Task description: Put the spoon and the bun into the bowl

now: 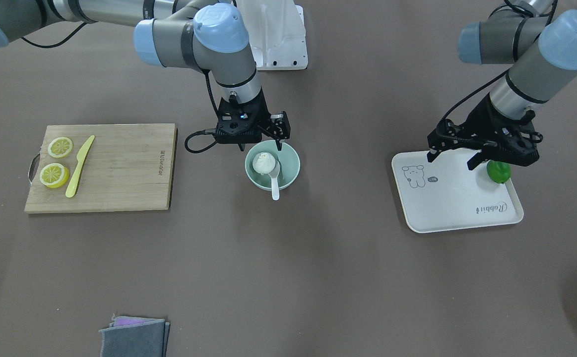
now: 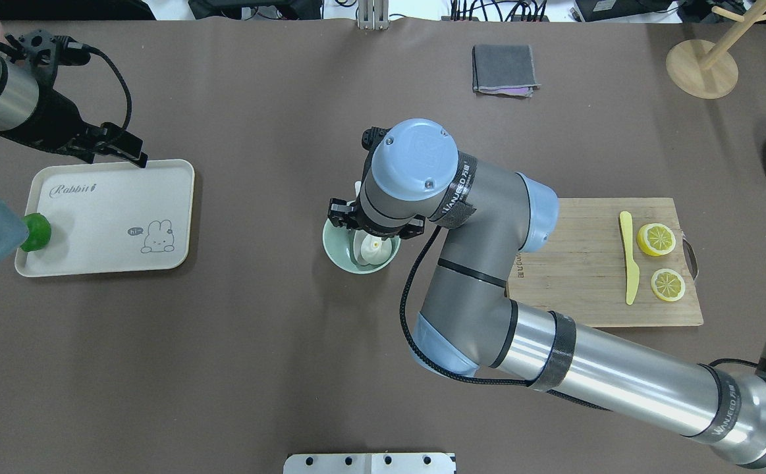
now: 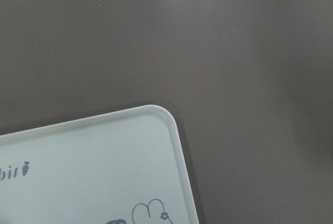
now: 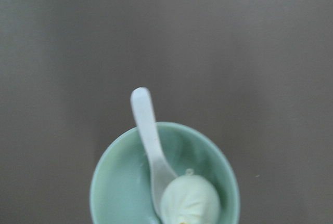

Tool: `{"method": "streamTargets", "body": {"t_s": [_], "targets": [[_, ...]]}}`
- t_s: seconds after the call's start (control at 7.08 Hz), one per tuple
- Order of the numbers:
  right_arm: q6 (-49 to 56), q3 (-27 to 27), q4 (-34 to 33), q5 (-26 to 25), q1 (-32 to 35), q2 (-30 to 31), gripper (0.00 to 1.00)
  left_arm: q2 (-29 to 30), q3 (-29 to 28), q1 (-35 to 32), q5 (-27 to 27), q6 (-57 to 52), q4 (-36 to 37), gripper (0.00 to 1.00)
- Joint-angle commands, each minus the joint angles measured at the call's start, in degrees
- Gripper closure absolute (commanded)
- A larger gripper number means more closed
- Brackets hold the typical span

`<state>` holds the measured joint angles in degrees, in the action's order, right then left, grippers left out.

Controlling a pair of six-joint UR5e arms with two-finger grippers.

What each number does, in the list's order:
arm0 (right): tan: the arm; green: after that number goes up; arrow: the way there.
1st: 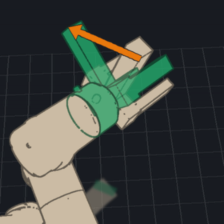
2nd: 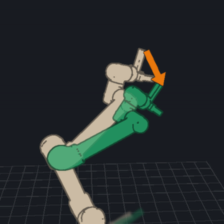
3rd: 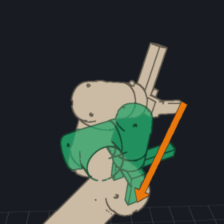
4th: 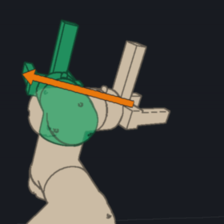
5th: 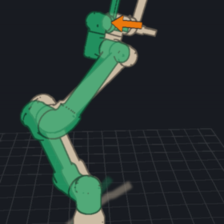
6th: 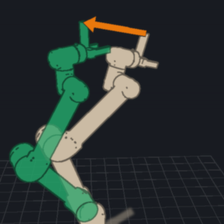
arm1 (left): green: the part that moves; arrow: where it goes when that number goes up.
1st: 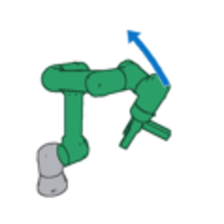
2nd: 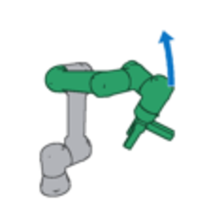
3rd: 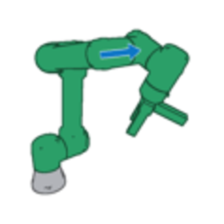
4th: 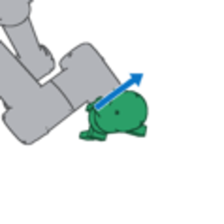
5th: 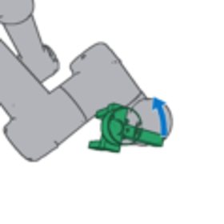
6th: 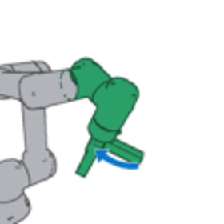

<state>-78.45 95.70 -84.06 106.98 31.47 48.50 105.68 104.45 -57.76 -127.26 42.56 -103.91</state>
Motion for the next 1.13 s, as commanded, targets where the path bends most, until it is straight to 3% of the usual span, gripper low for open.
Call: {"method": "streamTargets", "body": {"t_s": [0.0,0.28,0.71,0.99], "targets": [[13.5,12.2,-2.4,8.6,9.6,14.4,0.00,-2.4,1.0,-6.1,0.1,-12.7,7.3,0.02],[30.3,15.6,-2.6,17.9,22.3,26.8,0.00,-11.0,2.3,-15.7,-0.2,-36.1,12.4,0.02],[61.1,15.8,-2.8,23.6,38.5,43.0,0.00,-22.8,2.2,-28.0,-4.3,-52.7,12.2,0.02],[74.3,14.0,-5.8,24.0,46.2,46.8,0.00,-24.7,0.9,-32.1,-4.6,-53.8,12.0,0.02]]}}
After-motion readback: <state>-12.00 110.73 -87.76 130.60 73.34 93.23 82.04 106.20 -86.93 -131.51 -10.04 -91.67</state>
